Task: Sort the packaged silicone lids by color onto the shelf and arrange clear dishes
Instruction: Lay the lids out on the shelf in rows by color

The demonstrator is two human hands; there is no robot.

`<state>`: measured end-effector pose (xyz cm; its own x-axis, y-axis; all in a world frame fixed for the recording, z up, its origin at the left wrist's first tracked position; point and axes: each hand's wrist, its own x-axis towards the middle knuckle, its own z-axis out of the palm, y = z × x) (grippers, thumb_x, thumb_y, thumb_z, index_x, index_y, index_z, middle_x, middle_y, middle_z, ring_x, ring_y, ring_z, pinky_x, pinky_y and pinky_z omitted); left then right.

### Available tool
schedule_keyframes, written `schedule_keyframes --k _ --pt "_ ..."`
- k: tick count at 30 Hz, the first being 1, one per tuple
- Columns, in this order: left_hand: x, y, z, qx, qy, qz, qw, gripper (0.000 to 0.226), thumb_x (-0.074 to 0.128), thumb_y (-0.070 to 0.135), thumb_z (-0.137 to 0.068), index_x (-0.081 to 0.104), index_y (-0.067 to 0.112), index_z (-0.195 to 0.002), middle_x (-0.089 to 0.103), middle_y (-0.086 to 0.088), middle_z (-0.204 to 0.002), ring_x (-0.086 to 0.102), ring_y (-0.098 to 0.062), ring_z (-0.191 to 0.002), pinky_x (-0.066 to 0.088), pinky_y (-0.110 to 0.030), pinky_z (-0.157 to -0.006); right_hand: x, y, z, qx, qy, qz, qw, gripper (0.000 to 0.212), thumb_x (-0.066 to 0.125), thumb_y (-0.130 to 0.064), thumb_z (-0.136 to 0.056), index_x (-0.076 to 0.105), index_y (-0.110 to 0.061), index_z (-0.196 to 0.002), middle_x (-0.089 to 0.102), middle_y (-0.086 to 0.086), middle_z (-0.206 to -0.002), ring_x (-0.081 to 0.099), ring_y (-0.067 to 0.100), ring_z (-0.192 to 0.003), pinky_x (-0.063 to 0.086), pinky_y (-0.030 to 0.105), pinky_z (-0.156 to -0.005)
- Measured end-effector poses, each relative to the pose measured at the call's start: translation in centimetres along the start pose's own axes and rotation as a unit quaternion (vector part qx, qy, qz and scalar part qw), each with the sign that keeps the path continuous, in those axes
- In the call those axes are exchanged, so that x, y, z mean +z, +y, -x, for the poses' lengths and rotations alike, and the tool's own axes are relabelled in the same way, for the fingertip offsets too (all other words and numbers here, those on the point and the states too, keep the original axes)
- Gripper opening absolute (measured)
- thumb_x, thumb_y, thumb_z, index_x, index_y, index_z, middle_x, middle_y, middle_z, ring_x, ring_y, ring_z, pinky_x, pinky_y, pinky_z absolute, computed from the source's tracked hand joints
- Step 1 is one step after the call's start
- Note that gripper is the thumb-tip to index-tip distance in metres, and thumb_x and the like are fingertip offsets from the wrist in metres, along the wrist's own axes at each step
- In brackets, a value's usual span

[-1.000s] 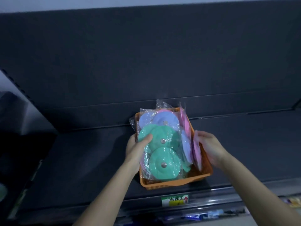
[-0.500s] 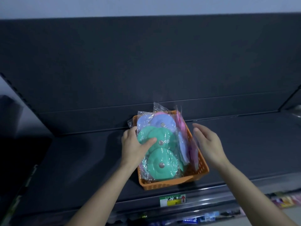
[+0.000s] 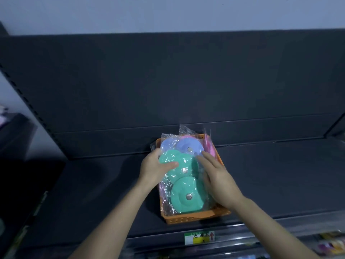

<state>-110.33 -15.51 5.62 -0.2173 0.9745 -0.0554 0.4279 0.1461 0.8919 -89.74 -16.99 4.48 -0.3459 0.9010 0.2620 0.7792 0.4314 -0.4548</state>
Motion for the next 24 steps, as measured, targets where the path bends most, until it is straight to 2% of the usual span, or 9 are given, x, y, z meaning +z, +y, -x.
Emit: schedule_keyframes --k 3,7,9,11,14,16,18,21,24 --pt "-0.9 0.0 -0.3 -0.006 0.044 0.123 0.991 0.018 0.074 0.015 -0.077 0.059 0.01 -0.085 0.067 -0.004 -0.083 0.06 -0.014 -0.067 0.048 -0.022 -0.059 -0.3 0.7 -0.1 0.022 0.027 -0.031 0.999 0.046 0.047 -0.008 -0.094 0.043 -0.015 -0.139 0.034 0.005 -0.151 0.039 0.023 -0.134 0.035 0.029 -0.105" --pt "-1.9 -1.2 -0.8 -0.049 0.067 0.271 0.959 0.015 0.069 0.014 -0.084 0.06 0.014 -0.097 0.07 -0.008 -0.101 0.067 -0.028 -0.095 0.054 -0.045 -0.084 -1.3 -0.1 -0.4 -0.021 -0.034 0.004 0.999 0.046 0.054 -0.039 -0.092 0.052 -0.013 -0.129 0.04 0.004 -0.142 0.042 0.023 -0.129 0.032 0.02 -0.097" --pt "-2.1 -1.8 -0.9 -0.068 0.072 0.308 0.946 0.023 0.068 0.018 -0.085 0.058 0.014 -0.105 0.068 -0.01 -0.11 0.065 -0.032 -0.102 0.052 -0.052 -0.09 -1.6 -0.8 -0.7 -0.023 -0.106 0.055 0.993 0.072 0.047 -0.068 -0.08 0.049 -0.019 -0.133 0.034 0.003 -0.147 0.028 0.023 -0.138 0.023 0.028 -0.11" --pt "-2.1 -2.0 -0.9 -0.083 0.075 0.338 0.935 0.03 0.068 0.019 -0.085 0.056 0.011 -0.112 0.066 -0.014 -0.115 0.064 -0.034 -0.104 0.051 -0.055 -0.09 -1.4 -1.2 -1.1 -0.03 -0.178 0.154 0.971 0.089 0.043 -0.079 -0.068 0.04 -0.024 -0.139 0.021 0.001 -0.153 0.007 0.025 -0.145 0.01 0.046 -0.118" --pt "-1.9 -1.9 -0.8 -0.104 0.078 0.384 0.914 0.036 0.067 0.015 -0.086 0.056 0.006 -0.12 0.067 -0.014 -0.115 0.066 -0.031 -0.104 0.052 -0.052 -0.09 -0.5 -2.1 -1.6 -0.05 -0.24 0.202 0.948 0.081 0.06 -0.068 -0.071 0.041 -0.025 -0.137 0.02 -0.002 -0.149 0.001 0.027 -0.143 0.004 0.059 -0.114" --pt "-1.8 -2.0 -0.6 -0.113 0.079 0.402 0.905 0.032 0.065 0.012 -0.088 0.059 0.004 -0.118 0.068 -0.014 -0.113 0.066 -0.029 -0.102 0.053 -0.049 -0.09 -0.2 -2.2 -2.0 -0.053 -0.249 0.185 0.949 0.07 0.067 -0.061 -0.07 0.051 -0.021 -0.125 0.036 -0.001 -0.138 0.015 0.023 -0.138 0.011 0.056 -0.113" --pt "-2.0 -2.2 -0.3 -0.111 0.08 0.407 0.903 0.028 0.063 0.01 -0.089 0.061 0.004 -0.116 0.069 -0.014 -0.111 0.067 -0.029 -0.101 0.053 -0.047 -0.089 -0.4 -2.0 -2.3 -0.048 -0.234 0.13 0.962 0.049 0.071 -0.054 -0.069 0.058 -0.02 -0.101 0.053 0.0 -0.114 0.037 0.018 -0.118 0.023 0.045 -0.107" --pt "-2.6 -2.6 -0.2 -0.098 0.093 0.401 0.906 0.03 0.063 0.01 -0.089 0.06 0.006 -0.118 0.068 -0.013 -0.113 0.067 -0.029 -0.102 0.053 -0.05 -0.09 -1.5 -0.8 -3.0 0.015 -0.195 -0.037 0.98 0.033 0.078 -0.036 -0.072 0.055 -0.013 -0.075 0.06 0.006 -0.078 0.053 0.019 -0.077 0.043 0.036 -0.077" --pt "-3.1 -2.7 -0.2 -0.088 0.107 0.405 0.904 0.033 0.063 0.013 -0.089 0.057 0.009 -0.121 0.068 -0.011 -0.116 0.066 -0.028 -0.105 0.05 -0.055 -0.092 -2.7 0.1 -3.9 0.089 -0.131 -0.284 0.946 0.029 0.079 -0.018 -0.074 0.059 0.003 -0.079 0.065 0.022 -0.079 0.063 0.026 -0.071 0.051 0.046 -0.07"
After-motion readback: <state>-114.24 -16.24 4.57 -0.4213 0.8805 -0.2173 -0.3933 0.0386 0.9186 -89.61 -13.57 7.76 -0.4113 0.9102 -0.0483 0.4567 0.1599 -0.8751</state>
